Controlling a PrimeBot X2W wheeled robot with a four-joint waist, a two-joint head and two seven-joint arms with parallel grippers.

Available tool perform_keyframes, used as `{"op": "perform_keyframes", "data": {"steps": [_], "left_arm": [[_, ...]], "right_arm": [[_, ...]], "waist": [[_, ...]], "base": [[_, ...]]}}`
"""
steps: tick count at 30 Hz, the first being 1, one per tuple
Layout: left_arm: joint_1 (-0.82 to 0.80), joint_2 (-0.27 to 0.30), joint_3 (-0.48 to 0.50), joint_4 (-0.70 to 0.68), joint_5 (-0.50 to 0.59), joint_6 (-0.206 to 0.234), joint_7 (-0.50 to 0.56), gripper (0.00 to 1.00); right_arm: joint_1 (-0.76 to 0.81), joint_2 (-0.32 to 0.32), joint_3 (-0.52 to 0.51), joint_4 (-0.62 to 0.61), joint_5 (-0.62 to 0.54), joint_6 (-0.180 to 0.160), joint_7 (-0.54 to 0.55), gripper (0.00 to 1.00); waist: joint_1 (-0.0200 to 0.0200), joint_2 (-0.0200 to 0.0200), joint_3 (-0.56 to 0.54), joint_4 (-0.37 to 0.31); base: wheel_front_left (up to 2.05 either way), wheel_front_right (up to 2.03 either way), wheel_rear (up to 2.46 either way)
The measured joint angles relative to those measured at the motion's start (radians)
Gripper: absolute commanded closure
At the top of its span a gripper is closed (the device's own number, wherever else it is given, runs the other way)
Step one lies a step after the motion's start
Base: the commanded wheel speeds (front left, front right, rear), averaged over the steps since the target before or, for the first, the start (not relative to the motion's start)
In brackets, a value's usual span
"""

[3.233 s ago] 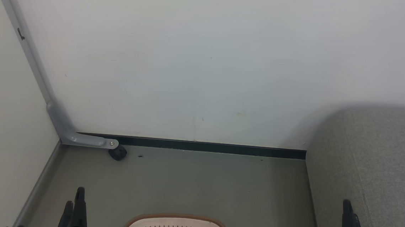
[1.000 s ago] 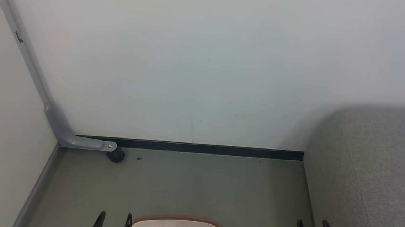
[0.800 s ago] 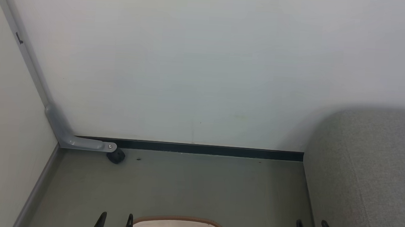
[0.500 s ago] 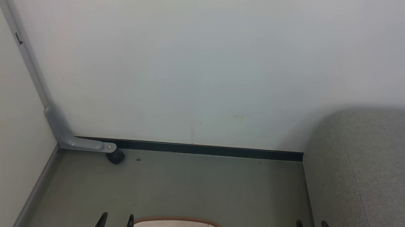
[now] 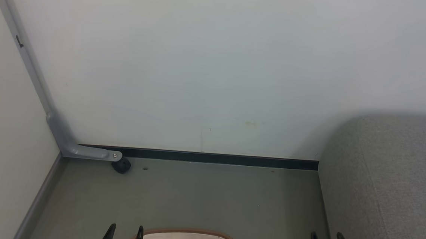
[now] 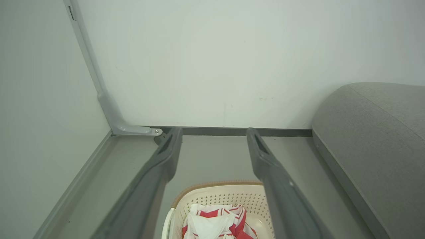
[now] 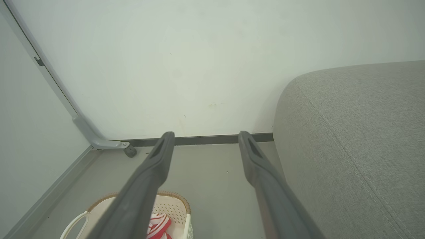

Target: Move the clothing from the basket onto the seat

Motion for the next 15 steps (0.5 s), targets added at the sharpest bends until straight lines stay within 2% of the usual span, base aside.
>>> {"op": "perform_keyframes", "data": {"steps": [15], "left_arm": [[0.011, 0.000, 0.006, -0.007, -0.010, -0.002, 0.000, 0.00]], "right_arm": [[0.035, -0.020, -0.016, 0.001, -0.011, 0.000, 0.000, 0.00]], "waist": [[0.0000, 0.0000, 0.064, -0.031]], "base": [[0.00, 0.00, 0.00]]}}
